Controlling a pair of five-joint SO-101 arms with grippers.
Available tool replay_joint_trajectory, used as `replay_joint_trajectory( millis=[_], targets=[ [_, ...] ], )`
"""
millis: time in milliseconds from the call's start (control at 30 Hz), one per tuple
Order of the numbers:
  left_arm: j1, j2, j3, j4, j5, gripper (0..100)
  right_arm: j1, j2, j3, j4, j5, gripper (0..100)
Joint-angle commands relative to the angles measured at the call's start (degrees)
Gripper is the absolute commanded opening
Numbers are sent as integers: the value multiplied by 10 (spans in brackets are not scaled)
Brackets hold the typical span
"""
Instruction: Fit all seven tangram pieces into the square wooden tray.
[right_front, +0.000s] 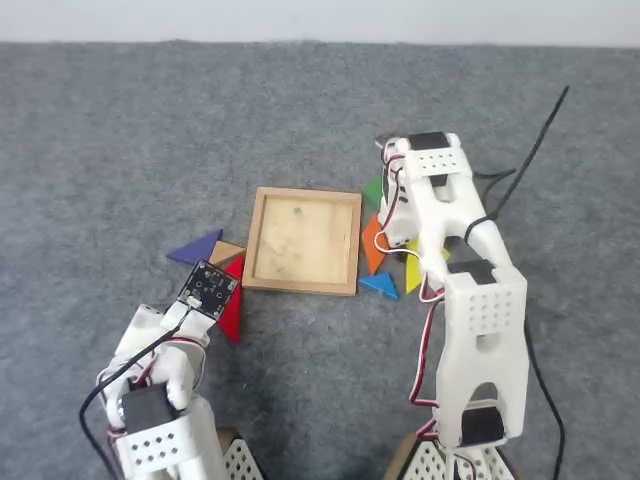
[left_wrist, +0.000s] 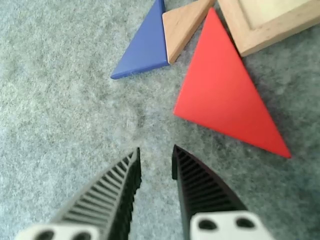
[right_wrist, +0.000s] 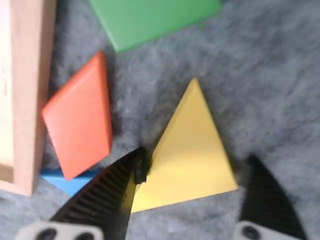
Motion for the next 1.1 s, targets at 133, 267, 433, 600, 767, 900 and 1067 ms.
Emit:
replay_joint_trajectory(
  millis=[133,267,433,600,767,900,1067],
  targets=[
    [-4,-11,-7,-1,-4,105,6,7,-2,38,-46,452],
    [-4,-11,-7,-1,-4,105,0,11,-2,37,-56,392],
    [-4,-11,-7,-1,-4,105,2,11,-2,27,-54,254],
    [-4,-11,-7,-1,-4,105,1,11,-2,27,-40,212],
    [-4,-11,-7,-1,-4,105,2,10,-2,28,-42,209],
    [-4,-11,-7,-1,-4,105,3,5,-2,32,-53,209],
    [-4,-11,-7,-1,-4,105,3,-1,-13,36,-72,209]
  ],
)
